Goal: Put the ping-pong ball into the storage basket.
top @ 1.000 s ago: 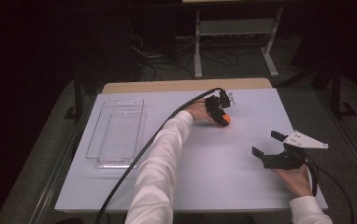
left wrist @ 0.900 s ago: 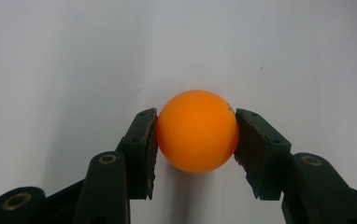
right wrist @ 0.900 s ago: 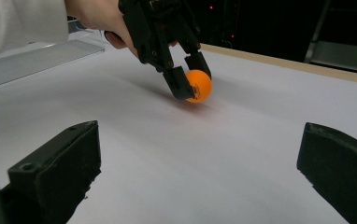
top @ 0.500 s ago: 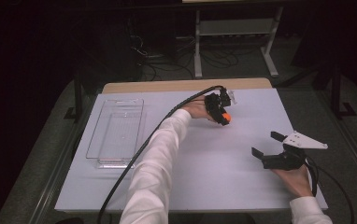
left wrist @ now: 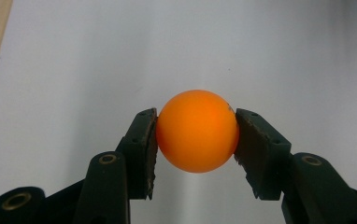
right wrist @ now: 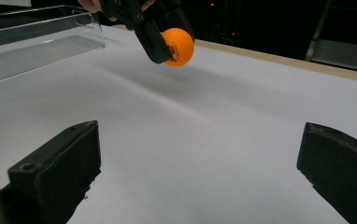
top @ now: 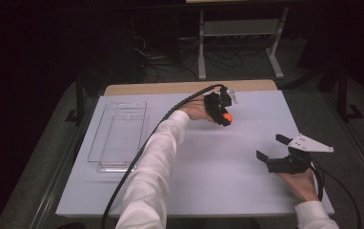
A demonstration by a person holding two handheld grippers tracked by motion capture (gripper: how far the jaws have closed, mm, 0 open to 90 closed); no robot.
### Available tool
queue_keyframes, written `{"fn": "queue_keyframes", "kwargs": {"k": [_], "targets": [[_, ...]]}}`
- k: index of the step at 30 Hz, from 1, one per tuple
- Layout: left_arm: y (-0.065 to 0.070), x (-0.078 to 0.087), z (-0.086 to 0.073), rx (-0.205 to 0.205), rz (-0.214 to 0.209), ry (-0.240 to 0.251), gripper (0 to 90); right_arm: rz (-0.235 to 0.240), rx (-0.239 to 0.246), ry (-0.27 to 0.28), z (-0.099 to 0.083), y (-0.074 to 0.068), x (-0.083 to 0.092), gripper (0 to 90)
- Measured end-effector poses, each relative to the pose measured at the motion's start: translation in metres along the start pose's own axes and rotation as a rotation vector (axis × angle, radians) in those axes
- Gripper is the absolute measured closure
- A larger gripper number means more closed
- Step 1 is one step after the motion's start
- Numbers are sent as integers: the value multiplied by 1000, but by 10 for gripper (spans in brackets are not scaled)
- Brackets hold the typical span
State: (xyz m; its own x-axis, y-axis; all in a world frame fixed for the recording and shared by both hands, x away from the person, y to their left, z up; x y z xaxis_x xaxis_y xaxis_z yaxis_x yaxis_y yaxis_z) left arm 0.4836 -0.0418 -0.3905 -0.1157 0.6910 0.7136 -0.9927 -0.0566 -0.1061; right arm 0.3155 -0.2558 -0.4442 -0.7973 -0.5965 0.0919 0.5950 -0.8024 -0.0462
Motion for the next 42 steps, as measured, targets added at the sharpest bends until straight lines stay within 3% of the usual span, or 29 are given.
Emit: {"fn": "queue_keyframes", "kwargs": {"k": [7,23,42], "targets": [[6,14,-1,17,16,23,508,4,-6,-1,0,0,0,0],[12,37,-7,31,40,23,508,2,-1,-13,-2,0,-1,0],[25,70,-8,2,51,37,508,23,15,-25,-3,-7,-5,0]]}}
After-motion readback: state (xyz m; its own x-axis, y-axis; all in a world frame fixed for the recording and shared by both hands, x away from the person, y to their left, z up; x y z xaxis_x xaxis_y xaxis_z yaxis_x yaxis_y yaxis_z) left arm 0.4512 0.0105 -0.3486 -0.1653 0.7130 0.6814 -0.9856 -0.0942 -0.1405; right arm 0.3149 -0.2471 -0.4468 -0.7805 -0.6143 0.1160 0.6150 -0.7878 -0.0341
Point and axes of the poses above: each handheld gripper's, and its own axes: x roughly backward along the jaws, z roughly out of its top, y roughly to its right, the point moved 3 cm from there along -x, roughly forward along the jaws, and after that the axes turned 14 degrees about y, right-handed, at the moved point
